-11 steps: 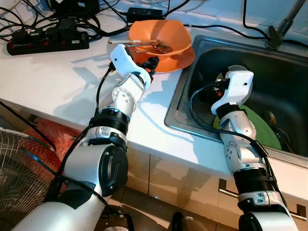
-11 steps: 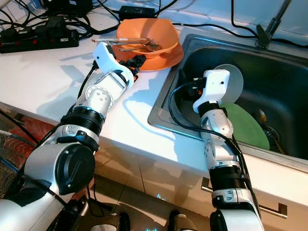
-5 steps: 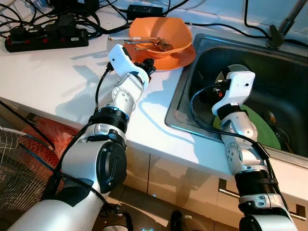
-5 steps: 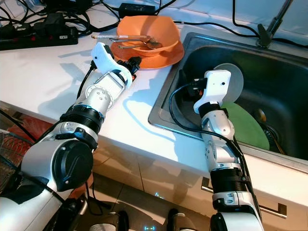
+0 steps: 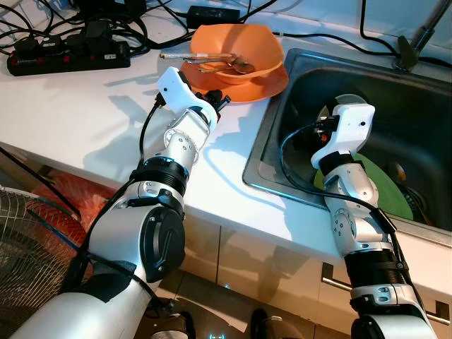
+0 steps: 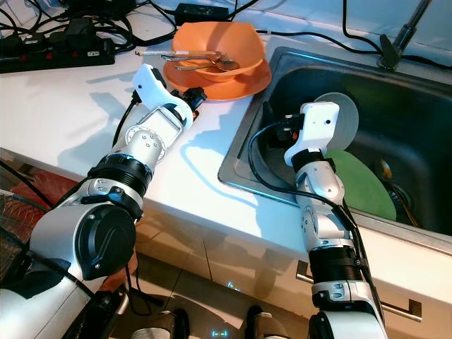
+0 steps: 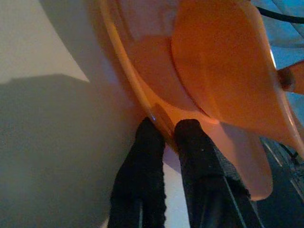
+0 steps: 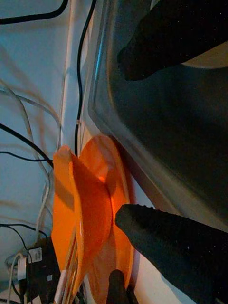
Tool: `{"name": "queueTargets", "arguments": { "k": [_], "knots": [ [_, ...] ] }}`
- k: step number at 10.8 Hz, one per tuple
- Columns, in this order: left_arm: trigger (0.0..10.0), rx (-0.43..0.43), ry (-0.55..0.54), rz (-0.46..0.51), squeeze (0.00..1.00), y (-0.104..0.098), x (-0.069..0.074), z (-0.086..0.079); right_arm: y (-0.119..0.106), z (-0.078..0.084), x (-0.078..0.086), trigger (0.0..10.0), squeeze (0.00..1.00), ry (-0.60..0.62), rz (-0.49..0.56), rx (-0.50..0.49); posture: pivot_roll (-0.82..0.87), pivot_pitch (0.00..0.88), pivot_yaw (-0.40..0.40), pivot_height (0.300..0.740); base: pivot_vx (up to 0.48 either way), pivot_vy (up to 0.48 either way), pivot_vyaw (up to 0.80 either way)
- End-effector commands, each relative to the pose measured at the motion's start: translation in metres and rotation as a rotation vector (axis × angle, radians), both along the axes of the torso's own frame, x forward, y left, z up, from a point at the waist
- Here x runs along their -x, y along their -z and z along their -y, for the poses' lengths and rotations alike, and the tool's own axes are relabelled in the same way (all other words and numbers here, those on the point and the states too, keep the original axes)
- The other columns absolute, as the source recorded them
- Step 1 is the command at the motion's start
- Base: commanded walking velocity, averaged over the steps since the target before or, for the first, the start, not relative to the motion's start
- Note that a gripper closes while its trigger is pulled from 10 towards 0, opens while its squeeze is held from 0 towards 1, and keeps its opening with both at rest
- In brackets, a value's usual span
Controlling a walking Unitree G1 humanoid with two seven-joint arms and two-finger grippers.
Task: Kitchen organization
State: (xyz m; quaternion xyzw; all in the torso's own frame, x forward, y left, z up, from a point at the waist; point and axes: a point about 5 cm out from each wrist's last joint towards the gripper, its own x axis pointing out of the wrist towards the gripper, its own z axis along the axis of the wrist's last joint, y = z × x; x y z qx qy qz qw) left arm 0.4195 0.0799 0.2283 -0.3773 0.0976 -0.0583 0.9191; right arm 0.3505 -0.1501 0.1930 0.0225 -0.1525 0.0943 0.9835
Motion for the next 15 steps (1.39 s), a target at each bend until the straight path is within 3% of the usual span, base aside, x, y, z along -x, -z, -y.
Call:
{"name": "queueTargets", "arguments": {
  "k": [1,7,8,10,15],
  "knots": [
    [0.0,-0.012,0.035,-0.063,0.00,0.014,0.003,0.009,0.013,-0.001,0.002,10.0,0.00,-0.003,-0.054,-0.003,-0.01,0.198,0.010,0.740,0.000,0.000,0.00],
    [0.0,-0.003,0.027,-0.077,0.00,0.015,0.004,0.008,0.013,-0.002,0.001,10.0,0.00,-0.006,-0.058,-0.002,0.00,0.202,0.009,0.740,0.000,0.000,0.00],
    [10.0,0.002,0.021,-0.098,0.00,0.017,0.005,0.010,0.013,-0.001,0.001,10.0,0.00,-0.006,-0.057,0.002,0.00,0.204,0.008,0.740,0.000,0.000,0.00],
    [10.0,-0.001,0.019,-0.124,0.00,0.023,0.009,0.012,0.014,-0.001,0.000,10.0,0.00,-0.008,-0.061,0.003,0.02,0.211,0.009,0.740,0.000,0.000,0.00],
    [10.0,-0.003,-0.019,-0.173,0.00,0.034,0.035,0.000,0.015,-0.003,-0.001,10.0,0.00,-0.023,-0.066,0.002,0.05,0.212,0.004,0.740,0.000,0.000,0.00]
  ]
}}
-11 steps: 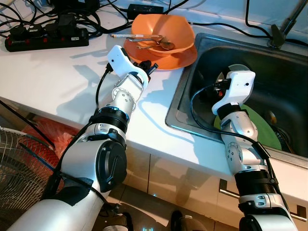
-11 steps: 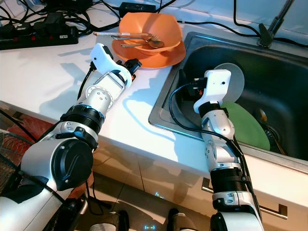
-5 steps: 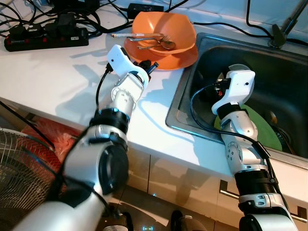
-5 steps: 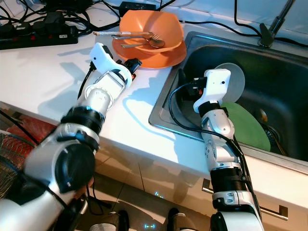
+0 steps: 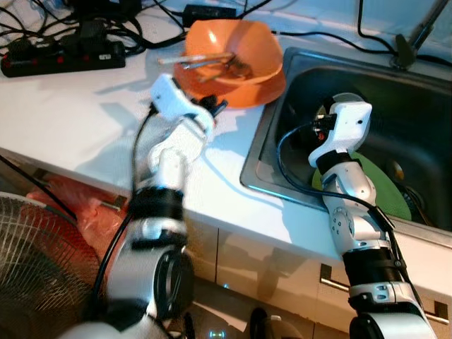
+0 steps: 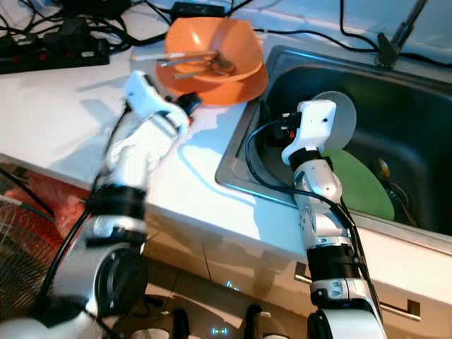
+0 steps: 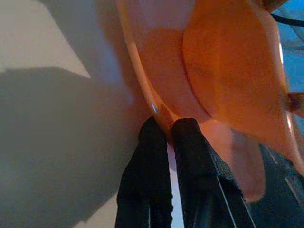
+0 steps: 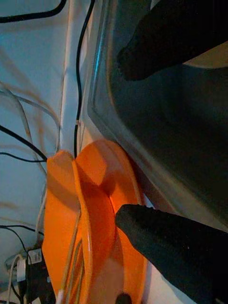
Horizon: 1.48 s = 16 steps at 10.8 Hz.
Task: Kitchen organization
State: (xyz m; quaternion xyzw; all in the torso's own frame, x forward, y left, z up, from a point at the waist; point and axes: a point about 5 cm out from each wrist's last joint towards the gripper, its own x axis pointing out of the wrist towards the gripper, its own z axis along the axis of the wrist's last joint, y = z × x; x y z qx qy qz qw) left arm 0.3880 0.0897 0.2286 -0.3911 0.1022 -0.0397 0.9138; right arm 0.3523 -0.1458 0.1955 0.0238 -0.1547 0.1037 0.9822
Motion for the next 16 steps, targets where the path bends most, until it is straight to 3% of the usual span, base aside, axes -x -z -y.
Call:
{"name": "queueTargets", "arguments": {
  "k": [1,6,10,15,16],
  "knots": [
    [10.0,-0.023,0.014,-0.159,0.00,0.035,0.013,0.011,0.017,0.001,0.001,10.0,0.00,-0.008,-0.070,0.003,0.06,0.214,0.002,0.740,0.000,0.000,0.00],
    [10.0,-0.055,0.037,-0.197,0.00,0.042,0.050,0.009,0.017,-0.001,0.000,10.0,0.00,-0.016,-0.072,0.003,0.08,0.211,0.001,0.740,0.000,0.000,0.00],
    [10.0,-0.148,0.018,-0.249,0.00,0.064,0.077,-0.025,0.018,-0.001,-0.003,10.0,0.00,-0.019,-0.077,0.001,0.10,0.203,-0.006,0.740,0.000,0.000,0.00],
    [10.0,-0.153,-0.086,-0.262,0.00,0.061,0.098,-0.044,0.019,-0.003,-0.004,10.0,0.00,-0.034,-0.077,0.004,0.13,0.197,-0.003,0.740,0.000,0.000,0.00],
    [10.0,-0.227,-0.117,-0.224,0.00,0.058,0.105,-0.054,0.019,-0.003,-0.004,10.0,0.00,-0.035,-0.078,0.004,0.14,0.199,-0.004,0.740,0.000,0.000,0.00]
  ]
}}
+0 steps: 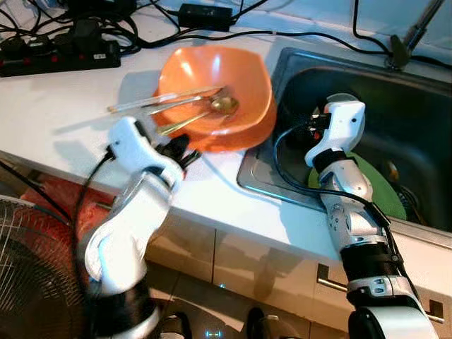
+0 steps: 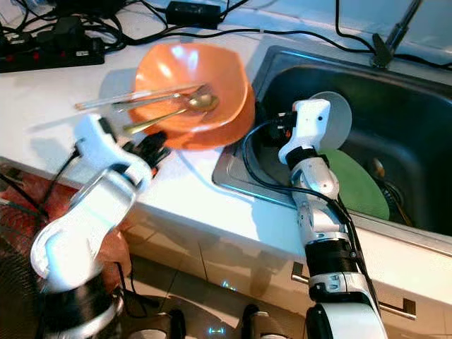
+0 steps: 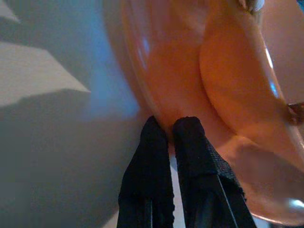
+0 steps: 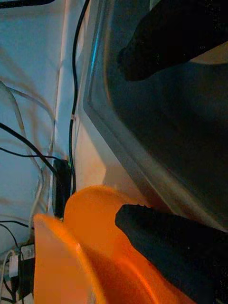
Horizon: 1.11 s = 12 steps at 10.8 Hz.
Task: Kitchen organization
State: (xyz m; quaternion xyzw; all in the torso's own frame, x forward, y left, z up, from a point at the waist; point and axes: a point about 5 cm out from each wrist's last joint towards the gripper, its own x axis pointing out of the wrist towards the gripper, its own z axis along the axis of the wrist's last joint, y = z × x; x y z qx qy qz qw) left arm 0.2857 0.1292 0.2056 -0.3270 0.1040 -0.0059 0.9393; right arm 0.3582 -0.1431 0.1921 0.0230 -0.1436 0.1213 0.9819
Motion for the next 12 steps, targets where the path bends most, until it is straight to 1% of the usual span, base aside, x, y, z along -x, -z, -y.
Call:
{"name": "queueTargets", "arguments": {
  "k": [1,3,5,7,9,11,12],
  "knots": [
    [10.0,-0.081,-0.083,-0.202,0.00,0.036,0.005,-0.015,0.016,0.000,0.002,10.0,0.00,0.000,-0.057,-0.004,0.14,0.207,-0.008,0.740,0.000,0.000,0.00],
    [10.0,-0.089,-0.111,-0.224,0.00,0.042,0.019,-0.018,0.017,0.002,0.001,10.0,0.00,0.002,-0.062,-0.003,0.15,0.224,-0.015,0.740,0.000,0.000,0.00],
    [10.0,-0.082,-0.116,-0.222,0.00,0.039,0.024,-0.016,0.017,0.002,0.000,10.0,0.00,0.000,-0.065,-0.002,0.16,0.229,-0.016,0.740,0.000,0.000,0.00],
    [10.0,-0.080,-0.128,-0.222,0.00,0.036,0.031,-0.017,0.017,0.001,-0.002,10.0,0.00,-0.003,-0.066,-0.003,0.17,0.231,-0.017,0.740,0.000,0.000,0.00],
    [10.0,-0.088,-0.130,-0.210,0.00,0.030,0.034,-0.018,0.016,-0.002,-0.002,10.0,0.00,-0.012,-0.066,-0.005,0.17,0.234,-0.017,0.740,0.000,0.000,0.00],
    [10.0,-0.116,-0.110,-0.224,0.00,0.029,0.038,-0.019,0.017,-0.003,-0.002,10.0,0.00,-0.017,-0.067,-0.005,0.18,0.235,-0.018,0.740,0.000,0.000,0.00],
    [10.0,-0.123,-0.074,-0.224,0.00,0.028,0.040,-0.015,0.017,-0.004,-0.003,10.0,0.00,-0.019,-0.068,-0.005,0.18,0.239,-0.019,0.740,0.000,0.000,0.00]
  ]
}}
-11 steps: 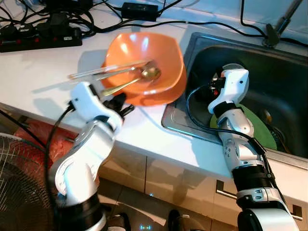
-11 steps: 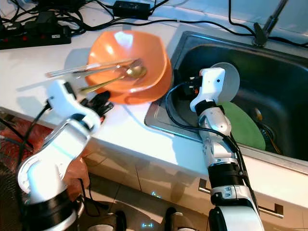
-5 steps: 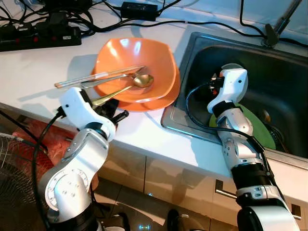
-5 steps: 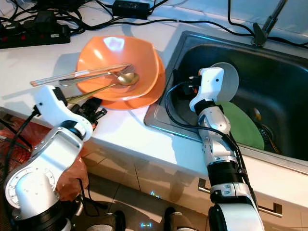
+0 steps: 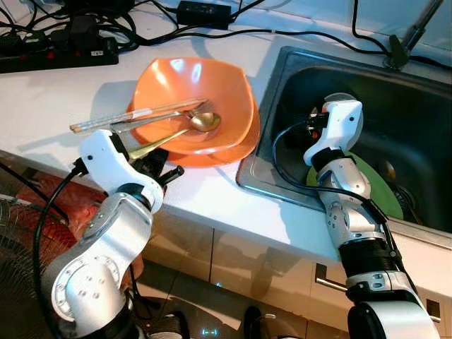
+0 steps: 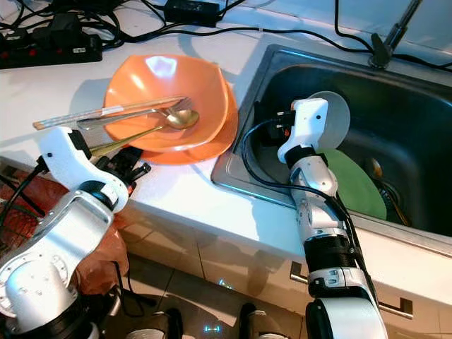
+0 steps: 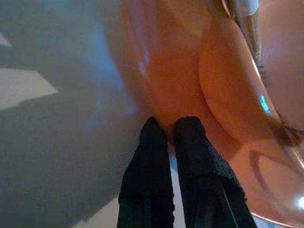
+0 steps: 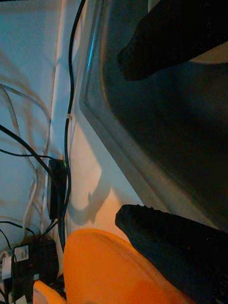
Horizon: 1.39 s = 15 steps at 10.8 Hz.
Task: Kitchen organization
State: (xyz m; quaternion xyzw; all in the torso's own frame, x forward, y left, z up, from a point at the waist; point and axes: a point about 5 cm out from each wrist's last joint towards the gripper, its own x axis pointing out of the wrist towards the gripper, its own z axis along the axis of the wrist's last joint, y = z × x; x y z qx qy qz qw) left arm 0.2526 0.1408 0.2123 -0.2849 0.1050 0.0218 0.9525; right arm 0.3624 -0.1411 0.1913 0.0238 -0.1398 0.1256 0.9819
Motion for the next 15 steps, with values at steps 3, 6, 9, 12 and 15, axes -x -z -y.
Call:
{"name": "queueTargets", "arguments": {
  "k": [3,6,9,12,15],
  "knots": [
    [10.0,-0.043,0.020,-0.215,1.00,0.035,0.007,0.003,0.017,-0.002,0.002,10.0,0.00,-0.011,-0.061,-0.007,0.18,0.242,-0.015,0.740,0.000,0.000,0.00],
    [10.0,-0.045,0.042,-0.207,1.00,0.032,0.007,0.003,0.017,-0.001,0.002,10.0,0.00,-0.009,-0.063,-0.007,0.18,0.242,-0.016,0.740,0.000,0.000,0.00],
    [10.0,-0.161,0.236,-0.158,1.00,0.027,0.007,0.014,0.018,-0.002,0.001,10.0,0.00,-0.008,-0.065,-0.008,0.18,0.235,-0.016,0.740,0.000,0.000,0.00],
    [10.0,-0.415,0.530,-0.036,1.00,0.013,0.009,0.031,0.018,-0.001,0.000,10.0,0.00,-0.001,-0.064,-0.010,0.18,0.219,-0.010,0.740,0.000,0.000,0.00],
    [10.0,-0.520,0.663,0.094,0.00,0.003,0.011,0.047,0.019,0.003,-0.001,10.0,0.00,0.012,-0.064,-0.006,0.18,0.200,-0.012,0.740,0.000,0.000,0.00]
  ]
}}
